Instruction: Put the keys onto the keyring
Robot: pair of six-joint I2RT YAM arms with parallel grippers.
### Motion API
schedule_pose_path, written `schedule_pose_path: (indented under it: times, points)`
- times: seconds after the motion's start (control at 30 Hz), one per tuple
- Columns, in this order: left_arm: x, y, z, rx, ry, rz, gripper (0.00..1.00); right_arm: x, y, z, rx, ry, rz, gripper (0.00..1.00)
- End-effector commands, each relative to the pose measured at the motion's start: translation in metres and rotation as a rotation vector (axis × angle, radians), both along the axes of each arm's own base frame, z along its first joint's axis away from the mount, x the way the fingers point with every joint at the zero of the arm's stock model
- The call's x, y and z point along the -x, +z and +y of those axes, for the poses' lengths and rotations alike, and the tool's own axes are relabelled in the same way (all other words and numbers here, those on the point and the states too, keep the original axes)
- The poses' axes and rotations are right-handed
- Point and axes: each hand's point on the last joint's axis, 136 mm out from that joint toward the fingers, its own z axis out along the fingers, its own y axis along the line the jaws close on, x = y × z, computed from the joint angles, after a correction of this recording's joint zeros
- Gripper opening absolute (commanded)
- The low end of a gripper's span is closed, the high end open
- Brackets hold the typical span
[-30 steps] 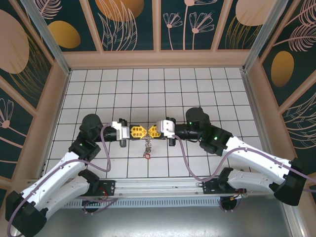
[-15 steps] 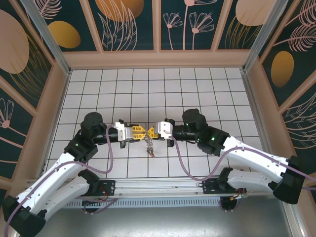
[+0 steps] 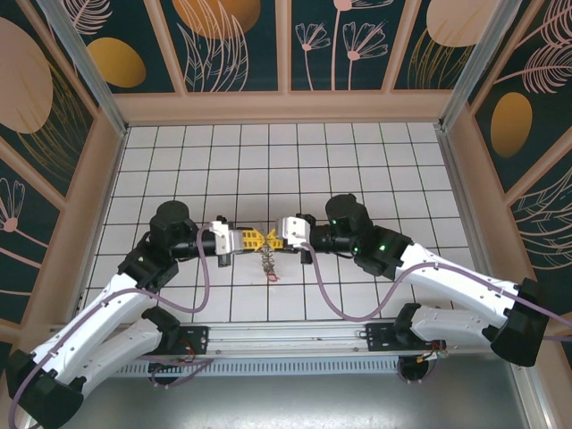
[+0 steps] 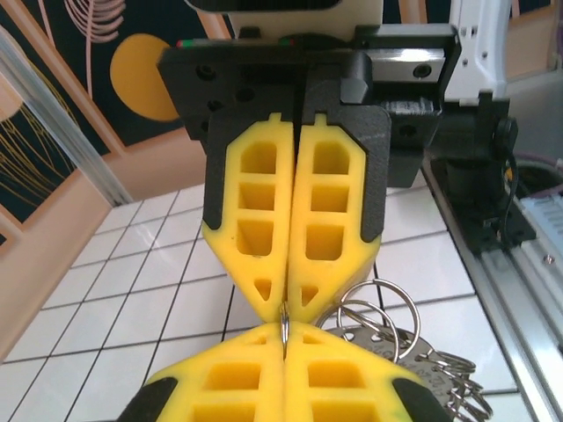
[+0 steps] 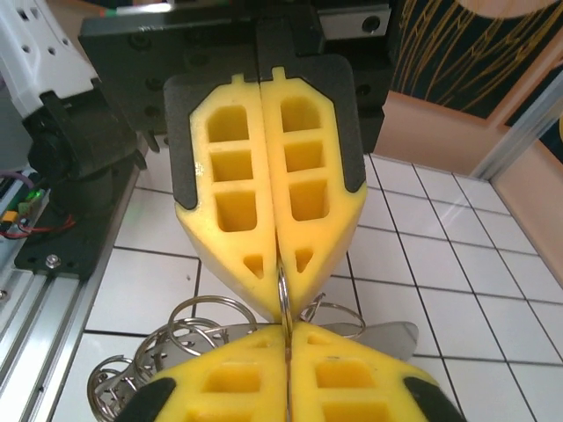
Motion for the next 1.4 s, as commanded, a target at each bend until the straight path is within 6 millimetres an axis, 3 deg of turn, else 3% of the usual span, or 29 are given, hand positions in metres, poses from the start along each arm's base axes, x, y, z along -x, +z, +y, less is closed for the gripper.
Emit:
schedule_pose_path:
  times: [0.0, 0.4, 0.83, 0.9, 1.0, 1.13, 1.17, 1.27, 1.37]
  points:
    - [0.011, 0.038, 0.0, 0.165, -0.044, -0.06, 0.0, 0.019, 0.033, -0.002, -0.133, 0.085, -0.018, 0.11]
    - [0.021, 0.066, -0.006, 0.284, -0.152, -0.029, 0.0, 0.017, 0.039, 0.0, -0.198, 0.098, -0.015, 0.13]
    - [0.026, 0.074, -0.001, 0.349, -0.156, -0.027, 0.0, 0.012, 0.05, 0.0, -0.309, 0.06, 0.052, 0.19]
    - [0.026, 0.074, -0.001, 0.351, -0.16, -0.025, 0.0, 0.015, 0.051, 0.001, -0.309, 0.075, 0.057, 0.16]
    - [0.027, 0.072, -0.002, 0.345, -0.166, -0.021, 0.0, 0.018, 0.051, 0.002, -0.304, 0.097, 0.054, 0.0]
    - [0.02, 0.07, 0.0, 0.337, -0.11, -0.037, 0.01, 0.017, 0.048, 0.001, -0.278, 0.088, 0.044, 0.0]
    - [0.016, 0.068, 0.001, 0.326, -0.079, -0.044, 0.05, 0.015, 0.047, 0.001, -0.266, 0.078, 0.04, 0.0]
    - [0.007, 0.06, 0.005, 0.255, 0.014, -0.073, 0.3, 0.008, 0.043, -0.003, -0.219, 0.028, 0.015, 0.0]
    - [0.002, 0.043, 0.009, 0.135, 0.063, -0.096, 0.33, 0.003, 0.04, -0.006, -0.166, -0.009, -0.025, 0.0]
